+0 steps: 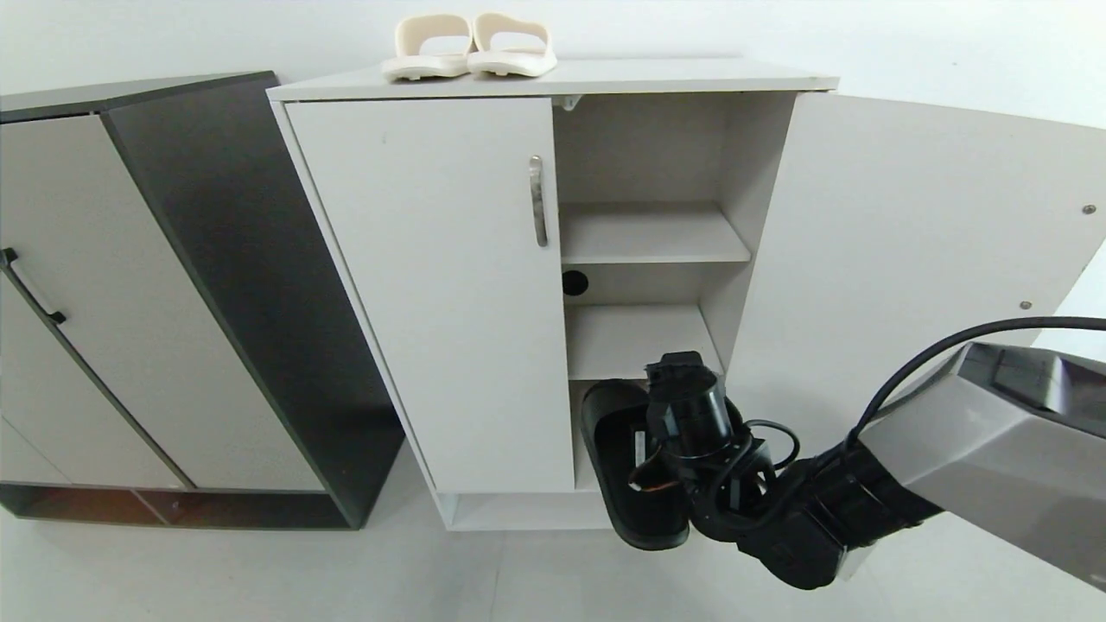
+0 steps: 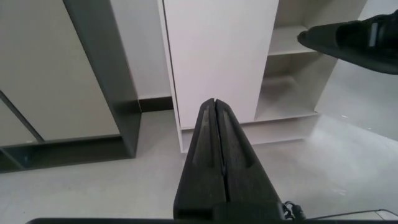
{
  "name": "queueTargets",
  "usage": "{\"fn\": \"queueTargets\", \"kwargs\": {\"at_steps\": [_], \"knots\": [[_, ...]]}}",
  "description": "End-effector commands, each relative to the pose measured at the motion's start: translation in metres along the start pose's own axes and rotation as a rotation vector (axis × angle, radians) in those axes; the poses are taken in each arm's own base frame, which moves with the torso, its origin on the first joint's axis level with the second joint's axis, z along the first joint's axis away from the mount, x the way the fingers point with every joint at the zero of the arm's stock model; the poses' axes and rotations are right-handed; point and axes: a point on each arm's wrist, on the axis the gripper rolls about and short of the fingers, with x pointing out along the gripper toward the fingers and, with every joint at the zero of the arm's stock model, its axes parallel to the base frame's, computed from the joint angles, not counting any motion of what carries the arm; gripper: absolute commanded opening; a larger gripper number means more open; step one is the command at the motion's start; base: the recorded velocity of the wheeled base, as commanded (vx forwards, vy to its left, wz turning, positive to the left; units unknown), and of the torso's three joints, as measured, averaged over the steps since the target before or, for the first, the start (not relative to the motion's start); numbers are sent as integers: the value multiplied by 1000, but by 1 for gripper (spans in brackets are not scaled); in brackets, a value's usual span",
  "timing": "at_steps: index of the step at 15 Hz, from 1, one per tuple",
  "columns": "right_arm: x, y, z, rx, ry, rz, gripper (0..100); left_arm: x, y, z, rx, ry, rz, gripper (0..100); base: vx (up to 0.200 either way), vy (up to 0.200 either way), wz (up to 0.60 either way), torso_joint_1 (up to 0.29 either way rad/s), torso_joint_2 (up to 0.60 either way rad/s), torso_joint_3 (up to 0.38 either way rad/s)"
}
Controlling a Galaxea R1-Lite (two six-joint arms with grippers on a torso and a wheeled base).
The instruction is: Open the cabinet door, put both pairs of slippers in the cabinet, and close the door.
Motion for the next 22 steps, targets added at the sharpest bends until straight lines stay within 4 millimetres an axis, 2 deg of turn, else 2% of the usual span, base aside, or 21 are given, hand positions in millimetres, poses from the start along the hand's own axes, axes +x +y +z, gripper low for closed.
{"fn": "queueTargets", "kwargs": {"at_steps": [1,5,9,13,18,22], "knots": [[18,3,-9,-3,1,-38,0,0,0,0,0,2,1,0,0,0,0,7,-2,-173],[23,5,-12,5,-21,-75,0,0,0,0,0,2,1,0,0,0,0,5,1,-189],[22,7,-1,16,-198,-75,0,0,0,0,-5,2,1,0,0,0,0,2,2,-198],[24,6,-10,-14,-312,-83,0,0,0,0,-5,2,1,0,0,0,0,1,2,-54],[27,4,-12,-20,-306,-89,0,0,0,0,-5,2,1,0,0,0,0,0,0,0],[27,3,-11,-19,-309,-93,0,0,0,0,-3,2,1,0,200,150,0,-3,4,0]]}}
